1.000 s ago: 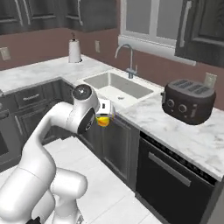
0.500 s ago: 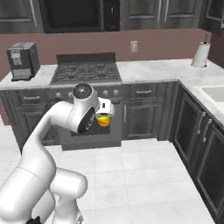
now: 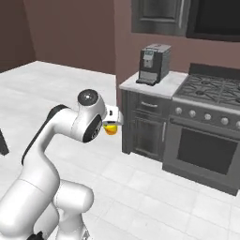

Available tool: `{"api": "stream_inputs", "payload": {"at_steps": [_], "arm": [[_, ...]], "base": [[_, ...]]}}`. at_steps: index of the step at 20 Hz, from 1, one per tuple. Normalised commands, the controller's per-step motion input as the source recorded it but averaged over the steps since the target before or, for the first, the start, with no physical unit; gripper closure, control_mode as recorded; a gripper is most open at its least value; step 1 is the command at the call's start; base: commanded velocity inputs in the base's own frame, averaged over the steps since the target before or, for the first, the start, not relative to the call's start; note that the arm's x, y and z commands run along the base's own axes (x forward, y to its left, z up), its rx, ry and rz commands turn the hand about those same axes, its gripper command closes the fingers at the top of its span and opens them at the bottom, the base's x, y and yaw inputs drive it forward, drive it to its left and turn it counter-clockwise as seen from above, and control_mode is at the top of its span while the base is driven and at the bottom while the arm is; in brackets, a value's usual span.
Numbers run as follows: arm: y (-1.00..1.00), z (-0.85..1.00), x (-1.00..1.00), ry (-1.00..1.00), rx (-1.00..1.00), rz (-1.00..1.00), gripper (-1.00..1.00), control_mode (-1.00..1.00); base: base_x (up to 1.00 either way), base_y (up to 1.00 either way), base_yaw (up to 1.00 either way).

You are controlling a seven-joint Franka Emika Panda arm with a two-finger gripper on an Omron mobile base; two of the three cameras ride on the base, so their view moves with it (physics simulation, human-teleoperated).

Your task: Place the pitcher and cup on the dining counter for serving.

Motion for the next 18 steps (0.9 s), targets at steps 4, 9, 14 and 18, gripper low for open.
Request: {"api": "stream_inputs", "payload": {"at_steps": [4, 9, 14, 18], "arm": [[0.0, 0.0, 0.0, 0.0, 0.0, 0.0, 1.0, 1.0], [0.0, 0.0, 0.0, 0.0, 0.0, 0.0, 1.0, 1.0], [0.0, 0.0, 0.0, 0.0, 0.0, 0.0, 1.0, 1.0], [0.0, 0.0, 0.0, 0.0, 0.0, 0.0, 1.0, 1.0]], "base": [[-0.24, 0.45, 0.96], [-0.12, 0.2, 1.0], [-0.02, 0.04, 0.97], [0.52, 0.01, 0.54]]}}
